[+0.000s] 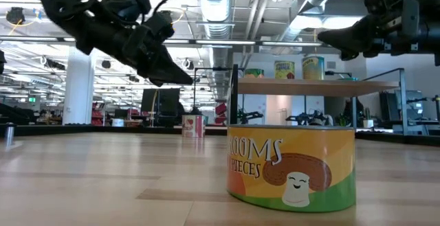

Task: Pick and place cans onto a shelf
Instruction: Put the canned diced tomatoes on the shelf

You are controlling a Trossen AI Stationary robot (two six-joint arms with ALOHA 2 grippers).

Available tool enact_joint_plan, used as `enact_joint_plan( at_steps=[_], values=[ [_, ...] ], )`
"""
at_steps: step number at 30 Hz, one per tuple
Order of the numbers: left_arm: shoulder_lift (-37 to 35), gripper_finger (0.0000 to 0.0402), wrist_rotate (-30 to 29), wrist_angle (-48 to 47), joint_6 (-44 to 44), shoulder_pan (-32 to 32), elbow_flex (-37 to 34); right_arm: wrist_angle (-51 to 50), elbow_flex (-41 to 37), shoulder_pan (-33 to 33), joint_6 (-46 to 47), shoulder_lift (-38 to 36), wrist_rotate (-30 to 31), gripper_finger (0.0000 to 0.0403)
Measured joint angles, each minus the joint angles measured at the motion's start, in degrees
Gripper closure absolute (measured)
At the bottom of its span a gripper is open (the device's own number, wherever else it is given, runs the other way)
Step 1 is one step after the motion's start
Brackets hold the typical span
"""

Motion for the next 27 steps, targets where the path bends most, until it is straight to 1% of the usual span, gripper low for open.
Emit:
enact_joint_plan(
  at_steps=[5, 11, 14, 16, 17, 19, 24, 27],
  values=[
    [0.00, 0.0401, -1.63, -9.66, 0.73, 0.00, 4.01, 0.28, 0.00, -0.07, -0.49, 0.00, 0.01, 0.0394],
    [0.00, 0.0401, -1.82, -17.79, 1.26, -0.02, 7.68, 0.37, 0.00, -0.07, -1.05, 0.00, 0.24, 0.0388],
    [0.00, 0.0401, -5.94, -21.64, 1.65, 0.22, 9.55, 0.37, 0.03, -0.06, -1.06, 0.00, 0.25, 0.0389],
    [0.00, 0.0401, -9.09, -24.97, 1.14, 1.63, 10.99, 0.38, 0.03, -0.05, -1.13, 0.00, 0.26, 0.0391],
    [0.00, 0.0401, -9.64, -26.48, 0.80, 2.62, 11.66, 0.37, 0.03, -0.04, -1.21, 0.00, 0.26, 0.0392],
    [0.00, 0.0401, -9.74, -28.31, 0.77, 4.68, 12.73, 0.40, 0.03, -0.04, -1.22, 0.00, 0.28, 0.0393],
    [0.00, 0.0401, -5.63, -29.19, 4.07, 9.93, 14.17, 0.37, 0.05, -0.04, -1.38, 0.00, 0.36, 0.0389],
    [0.00, 0.0401, -5.91, -30.09, 4.07, 12.59, 15.08, 0.37, 0.05, -0.06, -1.46, 0.00, 0.37, 0.0389]
  ],
)
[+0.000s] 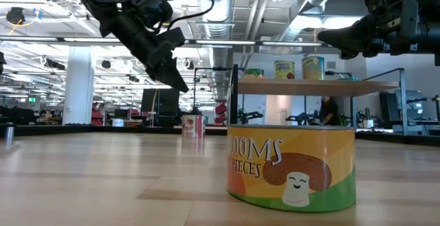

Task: Pick and place cans onto a shelf
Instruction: Put the canned diced tomatoes on the shelf

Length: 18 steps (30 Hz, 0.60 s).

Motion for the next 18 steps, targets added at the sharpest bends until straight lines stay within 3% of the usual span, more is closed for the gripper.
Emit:
enact_joint_plan(
  at_steps=[12, 18],
  values=[
    [0.00, 0.0309, 0.13, -5.16, 5.36, 3.30, 4.90, 0.00, 0.02, 0.00, 0.00, 0.00, 0.02, 0.0391],
    [0.76, 0.0282, 0.70, -4.40, 5.61, 3.28, 4.91, 0.00, 0.02, 0.00, 0.00, 0.02, 0.02, 0.0391]
  ],
)
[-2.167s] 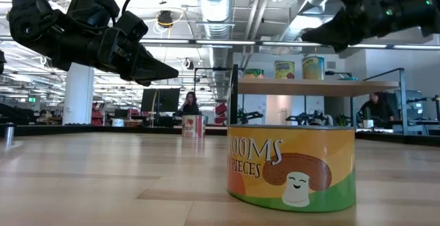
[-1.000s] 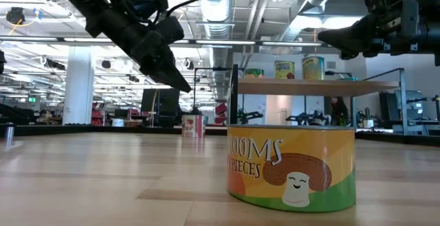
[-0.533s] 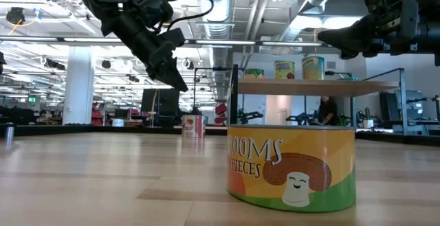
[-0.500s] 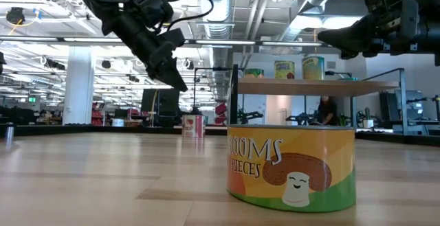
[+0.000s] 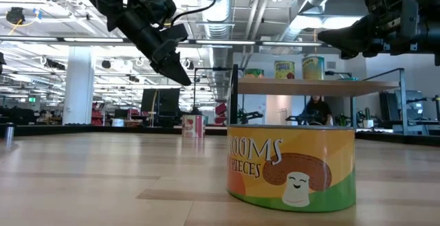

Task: Pick and place cans onto a shelf
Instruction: Put the canned diced tomatoes on the shelf

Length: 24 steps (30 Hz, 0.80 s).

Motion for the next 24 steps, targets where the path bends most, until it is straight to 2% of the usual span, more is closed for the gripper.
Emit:
enact_joint_plan(
  at_steps=[6, 11, 17, 24],
  values=[
    [2.14, 0.0280, 1.49, -1.10, 0.61, 1.66, 1.46, 0.52, 0.02, 0.01, 0.00, 0.02, 0.00, 0.0391],
    [5.57, 0.0280, 3.03, -3.44, 2.48, 2.75, 5.93, 0.87, 0.04, 0.00, 0.00, 0.12, 0.09, 0.0391],
    [10.59, 0.0280, 2.82, -6.73, 4.42, 3.02, 10.58, 0.71, 0.04, 0.01, 0.00, 0.12, 0.15, 0.0391],
    [13.24, 0.0280, 2.73, -8.41, 5.16, 3.08, 12.68, 0.62, 0.04, 0.00, -0.11, 0.12, 0.26, 0.0391]
  ],
)
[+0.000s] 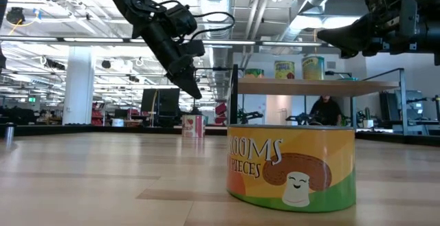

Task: Pick and place cans onto a shelf
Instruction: Put the canned diced tomatoes on the shelf

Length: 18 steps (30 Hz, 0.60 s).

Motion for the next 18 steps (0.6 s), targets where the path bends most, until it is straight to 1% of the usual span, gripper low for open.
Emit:
enact_joint_plan(
  at_steps=[2, 5, 13, 15, 18],
  values=[
    [0.05, 0.0277, -0.03, -0.15, -0.10, 0.13, 0.00, 0.02, 0.00, 0.00, -0.13, 0.00, 0.00, 0.0391],
    [0.05, 0.0260, -0.16, -0.41, -0.50, 0.58, 0.02, 0.01, 0.00, 0.00, -0.37, 0.00, -0.02, 0.0391],
    [0.05, 0.0178, -0.37, -1.06, 0.10, 2.29, 0.02, 0.01, 0.00, 0.00, -0.54, 0.00, -0.02, 0.0391],
    [0.05, 0.0168, -0.37, -1.25, 1.60, 2.53, 0.02, 0.00, 0.00, 0.00, -0.54, 0.00, -0.02, 0.0391],
    [0.05, 0.0165, -0.36, -0.85, 3.95, 2.49, -0.30, 0.08, 0.00, 0.00, -0.52, 0.00, -0.03, 0.0391]
  ],
)
